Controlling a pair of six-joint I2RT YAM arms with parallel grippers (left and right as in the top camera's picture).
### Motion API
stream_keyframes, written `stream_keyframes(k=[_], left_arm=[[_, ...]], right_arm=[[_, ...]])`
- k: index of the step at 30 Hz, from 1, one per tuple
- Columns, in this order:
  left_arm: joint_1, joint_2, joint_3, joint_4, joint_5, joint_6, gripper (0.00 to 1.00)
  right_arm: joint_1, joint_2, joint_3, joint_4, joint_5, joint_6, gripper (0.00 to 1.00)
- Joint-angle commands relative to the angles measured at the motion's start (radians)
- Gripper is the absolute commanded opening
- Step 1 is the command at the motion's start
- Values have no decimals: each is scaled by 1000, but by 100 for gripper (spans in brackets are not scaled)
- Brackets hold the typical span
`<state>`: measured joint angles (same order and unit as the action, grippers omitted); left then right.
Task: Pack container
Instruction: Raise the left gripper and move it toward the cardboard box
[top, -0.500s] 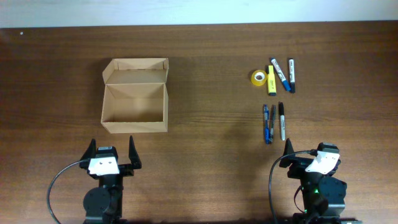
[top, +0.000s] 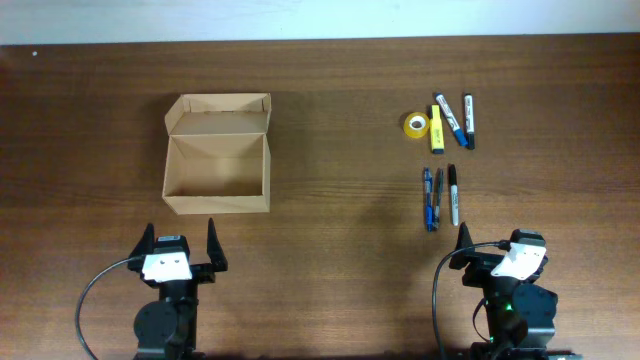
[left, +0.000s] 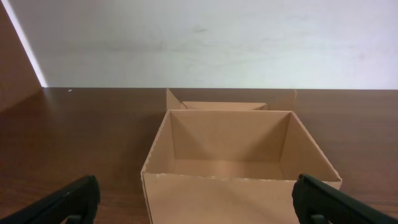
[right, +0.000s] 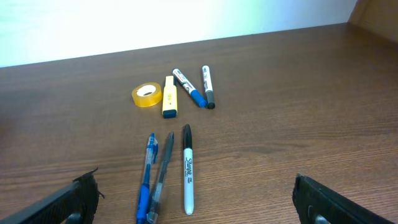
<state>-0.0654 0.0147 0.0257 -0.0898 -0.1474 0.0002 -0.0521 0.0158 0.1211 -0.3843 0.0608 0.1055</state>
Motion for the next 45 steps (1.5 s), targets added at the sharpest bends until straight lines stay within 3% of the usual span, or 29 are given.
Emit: stream_keyframes(k=[1,20,26,30,33,38,45], left_arm=[[-4,-10,-6,1,-10,8,100],[-4,-10,-6,1,0,8,99],[-4,0,-6,-9,182,-2,100],[-4,6,22,-29,389,-173,99],[-4,8,106,-144,421,-262,100],[-4,96,359,-366,362,-262,100],[-4,482,772,-692,281,-261,100]], right_arm=[[-7,-10,-7,0,-5,8,99],[-7,-10,-7,0,-5,8,99],[-7,-10,-7,0,-5,8,99],[-7,-10,-7,0,-5,8,99],[-7,-10,-7,0,-5,8,99],[-7,-10,-7,0,-5,8,99],[-7,-10,-7,0,-5,8,99]])
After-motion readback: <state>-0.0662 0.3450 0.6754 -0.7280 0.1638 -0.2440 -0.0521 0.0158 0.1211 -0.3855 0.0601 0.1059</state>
